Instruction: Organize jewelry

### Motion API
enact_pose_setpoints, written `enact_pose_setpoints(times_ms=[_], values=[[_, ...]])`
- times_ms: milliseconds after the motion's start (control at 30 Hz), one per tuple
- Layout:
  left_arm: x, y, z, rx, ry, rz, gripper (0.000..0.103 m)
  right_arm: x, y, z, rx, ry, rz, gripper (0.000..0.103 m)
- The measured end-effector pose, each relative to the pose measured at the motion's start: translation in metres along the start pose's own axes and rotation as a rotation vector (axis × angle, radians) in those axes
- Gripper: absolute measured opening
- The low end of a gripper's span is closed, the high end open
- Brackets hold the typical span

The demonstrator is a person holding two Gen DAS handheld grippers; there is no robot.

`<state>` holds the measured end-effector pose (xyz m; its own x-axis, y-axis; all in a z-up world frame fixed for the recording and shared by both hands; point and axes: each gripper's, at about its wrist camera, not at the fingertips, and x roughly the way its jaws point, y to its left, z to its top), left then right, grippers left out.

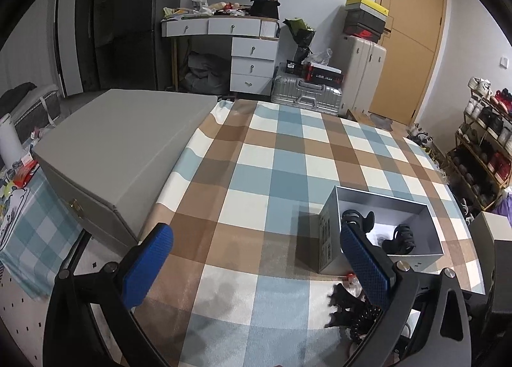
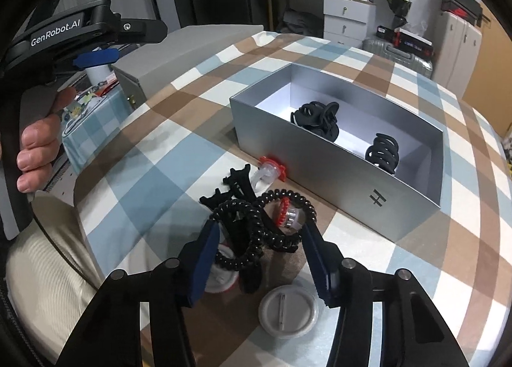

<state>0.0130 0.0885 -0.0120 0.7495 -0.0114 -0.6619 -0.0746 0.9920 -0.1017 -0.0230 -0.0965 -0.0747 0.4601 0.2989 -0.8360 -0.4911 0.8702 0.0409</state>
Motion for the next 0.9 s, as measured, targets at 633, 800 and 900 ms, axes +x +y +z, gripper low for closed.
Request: enact_pose_setpoints(times_ms=[633, 800, 900], values=[[0.006, -0.003, -0.002, 0.026, 0.044, -0.011, 0.102, 0.006, 0.018, 0.000, -0.114, 0.014, -0.102, 0.008], [0.009, -0.002, -0.004, 0.026, 0.063, -0.010, 0.102, -0.006, 0.019, 0.003, -0.114, -0.042, -0.091, 0.008], [0.011, -0.001, -0.004, 0.021, 0.082, -0.022, 0.102, -0.017, 0.011, 0.007, -0.070, -0.080, -0.085, 0.008]])
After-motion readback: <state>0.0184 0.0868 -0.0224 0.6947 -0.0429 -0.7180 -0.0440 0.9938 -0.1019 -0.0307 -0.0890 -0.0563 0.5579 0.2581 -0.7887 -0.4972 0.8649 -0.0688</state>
